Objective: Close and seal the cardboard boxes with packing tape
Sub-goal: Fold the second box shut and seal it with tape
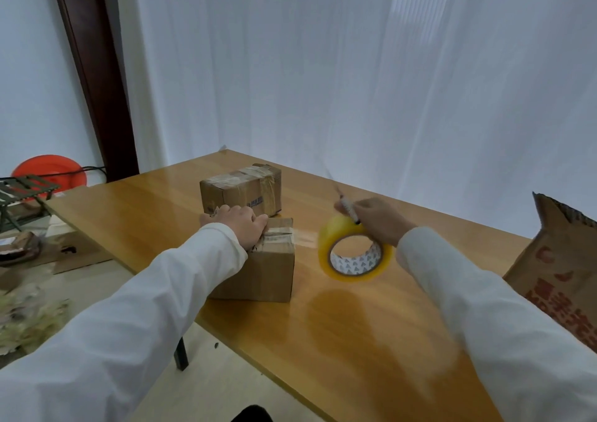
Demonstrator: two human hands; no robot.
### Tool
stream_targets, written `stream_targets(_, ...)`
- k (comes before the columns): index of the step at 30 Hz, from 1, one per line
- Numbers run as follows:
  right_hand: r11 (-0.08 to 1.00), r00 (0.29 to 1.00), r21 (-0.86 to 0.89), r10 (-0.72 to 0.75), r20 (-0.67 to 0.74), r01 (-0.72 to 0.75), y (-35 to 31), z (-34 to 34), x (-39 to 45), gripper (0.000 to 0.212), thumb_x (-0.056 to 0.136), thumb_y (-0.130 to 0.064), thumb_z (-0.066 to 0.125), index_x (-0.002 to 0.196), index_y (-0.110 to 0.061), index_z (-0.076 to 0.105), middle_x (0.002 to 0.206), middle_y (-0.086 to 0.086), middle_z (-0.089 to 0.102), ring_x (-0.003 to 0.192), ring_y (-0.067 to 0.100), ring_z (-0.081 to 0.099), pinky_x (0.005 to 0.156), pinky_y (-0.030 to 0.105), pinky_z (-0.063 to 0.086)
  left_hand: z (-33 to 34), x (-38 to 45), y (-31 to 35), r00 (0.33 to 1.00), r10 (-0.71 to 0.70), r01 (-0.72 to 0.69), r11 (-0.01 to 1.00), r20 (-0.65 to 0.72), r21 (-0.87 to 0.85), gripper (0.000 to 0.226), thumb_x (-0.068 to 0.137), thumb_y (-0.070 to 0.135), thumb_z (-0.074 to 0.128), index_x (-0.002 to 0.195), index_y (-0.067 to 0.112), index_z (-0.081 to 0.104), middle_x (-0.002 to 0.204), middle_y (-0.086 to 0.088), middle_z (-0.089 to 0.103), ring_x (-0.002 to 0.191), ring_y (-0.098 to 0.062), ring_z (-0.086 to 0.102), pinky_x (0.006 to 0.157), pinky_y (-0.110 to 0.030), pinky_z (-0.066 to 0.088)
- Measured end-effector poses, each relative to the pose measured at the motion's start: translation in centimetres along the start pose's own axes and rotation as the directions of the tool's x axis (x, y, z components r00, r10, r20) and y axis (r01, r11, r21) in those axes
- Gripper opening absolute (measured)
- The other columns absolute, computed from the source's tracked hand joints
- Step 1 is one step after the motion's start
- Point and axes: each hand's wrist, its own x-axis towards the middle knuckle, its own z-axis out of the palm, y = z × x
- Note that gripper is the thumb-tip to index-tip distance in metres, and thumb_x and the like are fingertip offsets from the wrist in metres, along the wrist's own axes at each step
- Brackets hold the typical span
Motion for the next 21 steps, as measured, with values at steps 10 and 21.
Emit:
stream_targets(10,0.998,0.989,0.037,0.052,0.137,-0.057,2.7,1.5,-1.0,0.051,0.095,-0.054,0.04,0.115,-0.012,0.059,0.078,0.001,0.059,0.068,0.015,0.058,0.069,0.028,0.051,-0.2,-0.5,0.2,1.0,0.0,0.001,1.0,0.004,-0.012,0.046,0.099,0.049,0.017,0.121,0.021,0.047,0.134,-0.003,0.047,0.13,-0.025,0.034,0.105,-0.048,0.025)
stream_targets(21,0.959,0.987,0.236,-0.147,-0.065,0.159,-0.7,-1.2,-1.4,0.03,0.101,-0.038,0.037,0.078,-0.023,0.05,0.07,-0.007,0.062,0.059,-0.001,0.057,0.061,0.017,0.042,0.0,-0.7,0.2,1.0,0.001,-0.001,1.0,-0.016,0.001,0.046,0.1,0.049,0.017,0.125,0.024,0.045,0.135,-0.002,0.047,0.128,-0.026,0.035,0.103,-0.049,0.026)
